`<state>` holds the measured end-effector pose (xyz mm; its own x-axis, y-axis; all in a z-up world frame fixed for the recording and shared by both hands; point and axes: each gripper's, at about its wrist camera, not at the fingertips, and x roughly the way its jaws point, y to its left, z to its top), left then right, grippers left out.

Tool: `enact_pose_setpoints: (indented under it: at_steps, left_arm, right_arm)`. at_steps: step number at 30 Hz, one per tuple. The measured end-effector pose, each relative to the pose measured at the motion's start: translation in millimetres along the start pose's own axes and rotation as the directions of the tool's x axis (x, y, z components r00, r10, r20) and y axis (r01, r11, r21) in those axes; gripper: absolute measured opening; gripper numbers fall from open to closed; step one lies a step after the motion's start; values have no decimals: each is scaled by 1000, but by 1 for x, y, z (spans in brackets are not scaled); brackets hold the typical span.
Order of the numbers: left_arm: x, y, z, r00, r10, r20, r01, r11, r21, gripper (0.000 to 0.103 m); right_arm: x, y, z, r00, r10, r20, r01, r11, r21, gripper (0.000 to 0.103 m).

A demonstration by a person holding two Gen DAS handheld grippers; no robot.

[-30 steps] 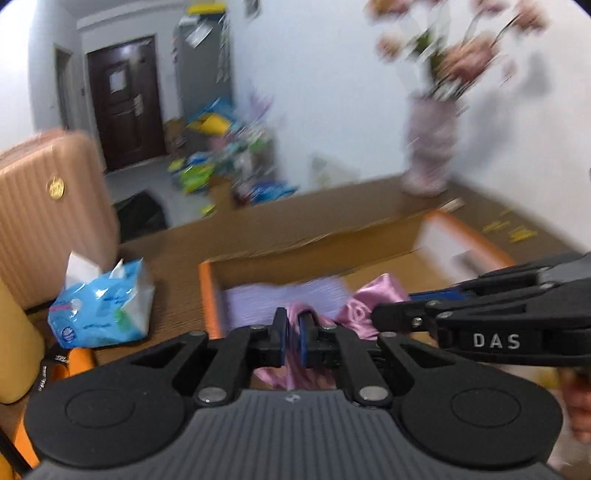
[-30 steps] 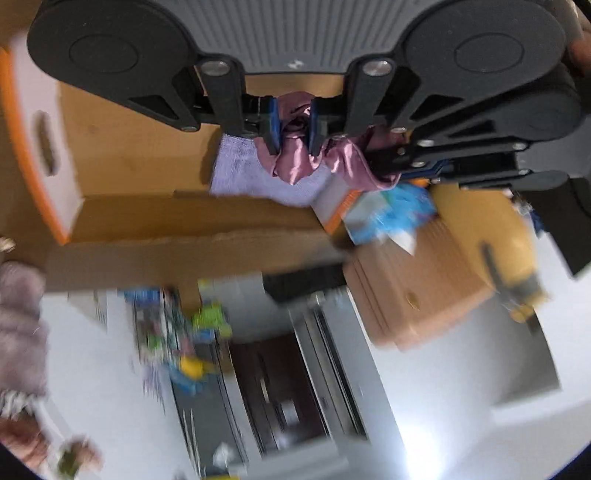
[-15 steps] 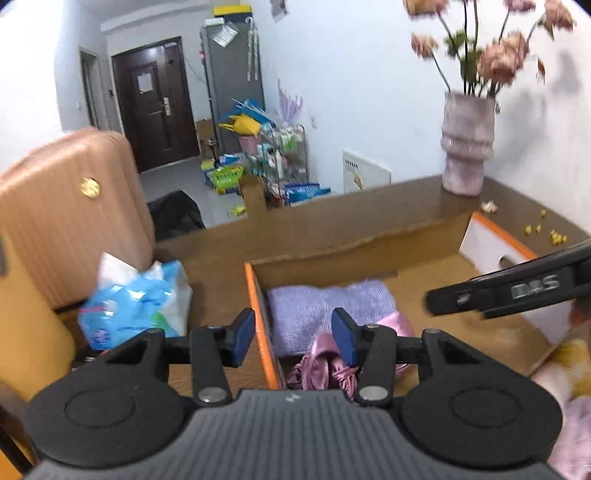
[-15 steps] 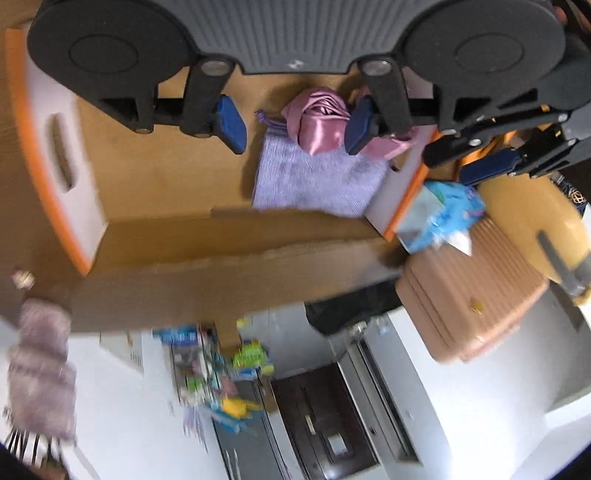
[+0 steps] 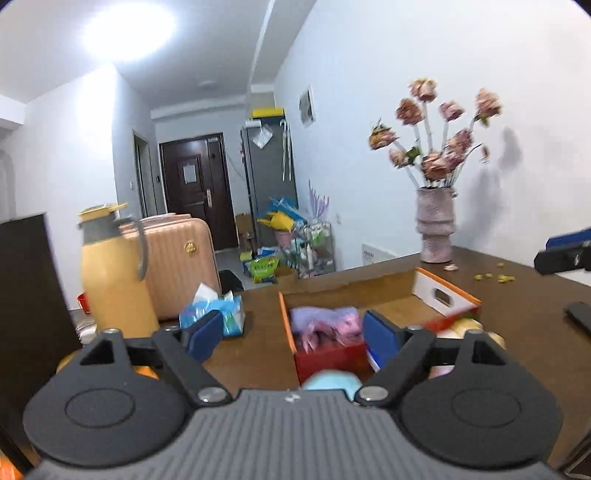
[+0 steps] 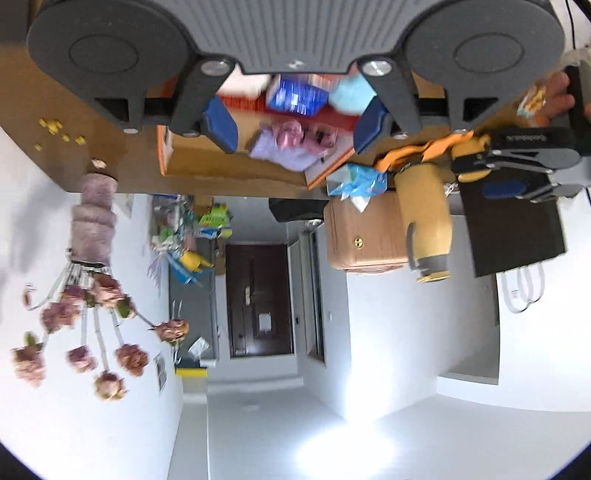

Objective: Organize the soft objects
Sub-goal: 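Carry the pink scrunchie into the box and open the left gripper, then grasp the yellow-and-white plush toy with the right gripper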

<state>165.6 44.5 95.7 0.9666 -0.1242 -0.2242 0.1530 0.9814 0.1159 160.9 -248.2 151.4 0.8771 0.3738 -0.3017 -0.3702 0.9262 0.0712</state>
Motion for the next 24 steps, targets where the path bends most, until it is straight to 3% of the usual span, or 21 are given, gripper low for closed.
enact_pose_setpoints:
  at_steps: [3, 5, 8, 11, 20, 24]
  left_arm:
    - [-49, -9, -45, 995, -103, 6, 103, 992, -71, 101]
    - [-72, -18, -72, 989, -149, 16, 150, 984, -93, 101]
    - [-76, -34, -92, 974, -221, -43, 217, 973, -76, 101]
    - [-67, -49, -95, 976, -204, -78, 201, 979, -38, 101]
    - [-42, -58, -111, 961, -239, -138, 231, 970, -73, 100]
    - [-20, -58, -108, 958, -237, -163, 223, 970, -101, 94]
  right_arm:
    - [-40, 22, -58, 997, -57, 42, 59, 997, -46, 71]
    - [-63, 34, -95, 993, -96, 73, 100, 993, -57, 72]
    - [-69, 38, -126, 998, -66, 23, 65, 998, 23, 72]
    - [-53, 40, -131, 996, -75, -46, 75, 997, 10, 71]
    - [-36, 26, -153, 991, -102, -88, 112, 986, 126, 68]
    - [-27, 12, -155, 990, -114, -86, 126, 978, 164, 65]
